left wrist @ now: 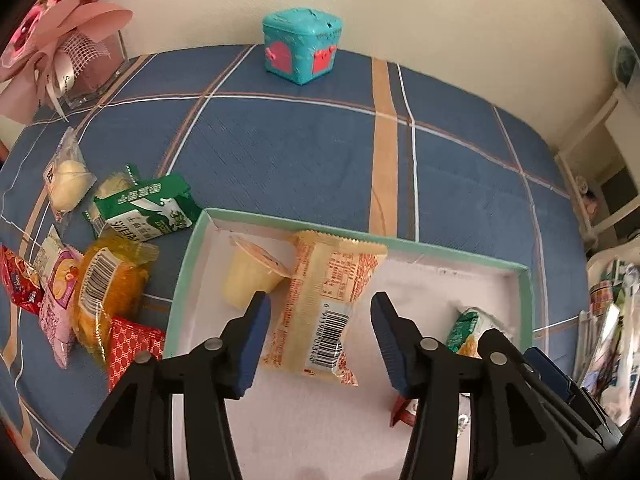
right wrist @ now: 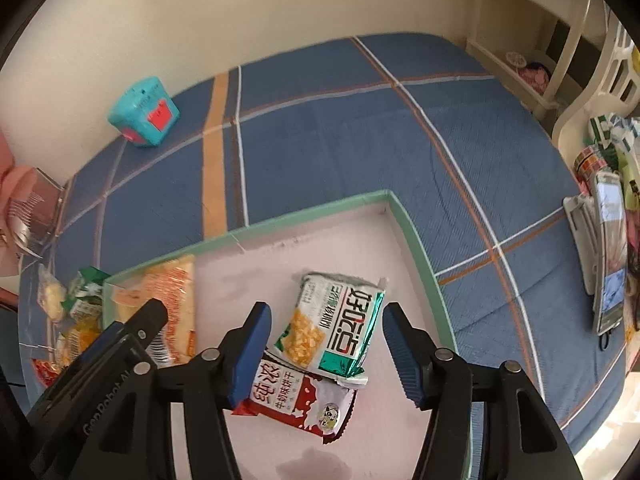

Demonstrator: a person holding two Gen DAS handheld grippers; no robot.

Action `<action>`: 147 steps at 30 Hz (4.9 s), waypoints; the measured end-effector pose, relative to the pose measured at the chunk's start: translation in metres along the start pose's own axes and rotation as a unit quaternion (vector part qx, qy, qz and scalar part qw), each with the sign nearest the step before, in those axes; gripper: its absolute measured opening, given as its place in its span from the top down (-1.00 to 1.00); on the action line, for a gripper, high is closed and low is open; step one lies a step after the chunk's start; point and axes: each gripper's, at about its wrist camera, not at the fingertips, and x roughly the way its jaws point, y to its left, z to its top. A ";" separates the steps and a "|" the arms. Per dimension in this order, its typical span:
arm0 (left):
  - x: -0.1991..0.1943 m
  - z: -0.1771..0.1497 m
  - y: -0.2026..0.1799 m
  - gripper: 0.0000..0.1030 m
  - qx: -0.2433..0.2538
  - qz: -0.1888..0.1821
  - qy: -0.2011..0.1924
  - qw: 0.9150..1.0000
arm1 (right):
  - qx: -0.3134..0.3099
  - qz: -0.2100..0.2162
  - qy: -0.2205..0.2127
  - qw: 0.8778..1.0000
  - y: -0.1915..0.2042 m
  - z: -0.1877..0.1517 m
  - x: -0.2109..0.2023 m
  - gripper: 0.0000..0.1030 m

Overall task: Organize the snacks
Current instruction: 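Carry the bread bag and corn snack bag into the tray and release them, then lift both open grippers out of the tray and move back toward the snack pile, then grasp the red Rolls Kiss bag with the left gripper while the right gripper grasps the yellow bread bag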

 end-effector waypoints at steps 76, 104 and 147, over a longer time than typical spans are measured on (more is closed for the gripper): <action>-0.059 -0.008 0.183 -0.85 -0.138 0.151 -0.069 0.976 | -0.153 0.046 -0.045 0.986 0.139 -0.037 -0.027 -1.00; -0.071 -0.018 0.323 -0.85 -0.237 0.170 -0.047 0.955 | -0.269 0.065 -0.009 0.961 0.273 -0.104 -0.001 -1.00; -0.022 -0.003 0.309 -0.38 -0.193 0.032 0.004 0.981 | -0.225 0.050 -0.001 0.973 0.280 -0.103 0.036 -0.41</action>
